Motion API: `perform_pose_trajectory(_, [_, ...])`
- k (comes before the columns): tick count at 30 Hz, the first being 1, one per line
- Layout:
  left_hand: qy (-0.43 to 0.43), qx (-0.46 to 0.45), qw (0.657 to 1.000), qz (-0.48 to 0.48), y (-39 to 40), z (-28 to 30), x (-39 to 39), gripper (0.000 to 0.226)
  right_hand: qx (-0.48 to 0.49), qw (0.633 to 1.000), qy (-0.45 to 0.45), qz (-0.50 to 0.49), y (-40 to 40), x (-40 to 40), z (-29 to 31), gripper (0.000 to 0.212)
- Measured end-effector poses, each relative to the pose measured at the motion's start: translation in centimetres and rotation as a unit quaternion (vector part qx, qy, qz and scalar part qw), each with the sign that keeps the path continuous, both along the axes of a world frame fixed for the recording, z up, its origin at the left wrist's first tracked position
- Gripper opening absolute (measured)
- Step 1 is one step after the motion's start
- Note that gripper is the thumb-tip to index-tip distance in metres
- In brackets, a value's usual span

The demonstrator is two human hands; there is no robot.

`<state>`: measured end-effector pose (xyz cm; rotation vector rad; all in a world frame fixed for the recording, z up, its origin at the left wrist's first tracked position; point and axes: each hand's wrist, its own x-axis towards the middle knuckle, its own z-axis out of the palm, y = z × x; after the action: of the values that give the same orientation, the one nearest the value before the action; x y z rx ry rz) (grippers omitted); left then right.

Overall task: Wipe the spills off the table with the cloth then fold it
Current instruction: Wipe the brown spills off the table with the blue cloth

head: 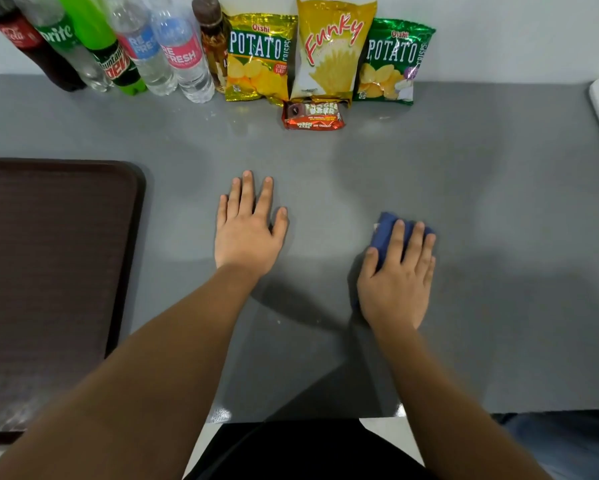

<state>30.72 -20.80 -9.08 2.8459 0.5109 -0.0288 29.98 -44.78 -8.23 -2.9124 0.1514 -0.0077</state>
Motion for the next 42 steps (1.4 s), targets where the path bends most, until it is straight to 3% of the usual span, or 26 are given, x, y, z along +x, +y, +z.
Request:
perform_pose_trajectory(9, [-0.006,-0.008,1.0,-0.001,0.1,-0.1,-0.2,0.066,0.031,0.995,-0.02,0.098,0.9,5.1,-0.3,0.066])
perform_pose_trajectory(15, [-0.001,-0.015,1.0,-0.002,0.1,0.3,-0.3,0.066,0.027,0.999,0.007,0.046,-3.8,6.3,0.2,0.067])
perform_pose_trajectory(22, [0.0,-0.015,1.0,-0.001,-0.1,0.5,-0.3,0.065,0.006,1.0,0.016,-0.023,-6.0,-0.5,0.2,0.066])
perform_pose_trajectory(26, [0.001,-0.01,1.0,0.002,-0.1,0.3,-0.2,0.066,-0.004,1.0,0.004,0.005,-2.5,-4.5,-0.1,0.068])
perform_pose_trajectory(30, [0.001,-0.007,1.0,0.001,-0.1,0.1,-0.2,0.066,0.01,0.997,-0.006,0.072,-0.6,-2.2,0.0,0.068])
perform_pose_trajectory(36, [-0.008,-0.02,1.0,0.001,-0.1,0.5,-0.3,0.066,0.042,0.995,-0.012,0.092,-4.0,3.1,0.1,0.066])
perform_pose_trajectory(42, [-0.024,-0.084,0.996,0.001,0.3,2.0,-0.2,0.064,0.019,0.998,0.005,0.066,-8.2,0.7,0.3,0.066])
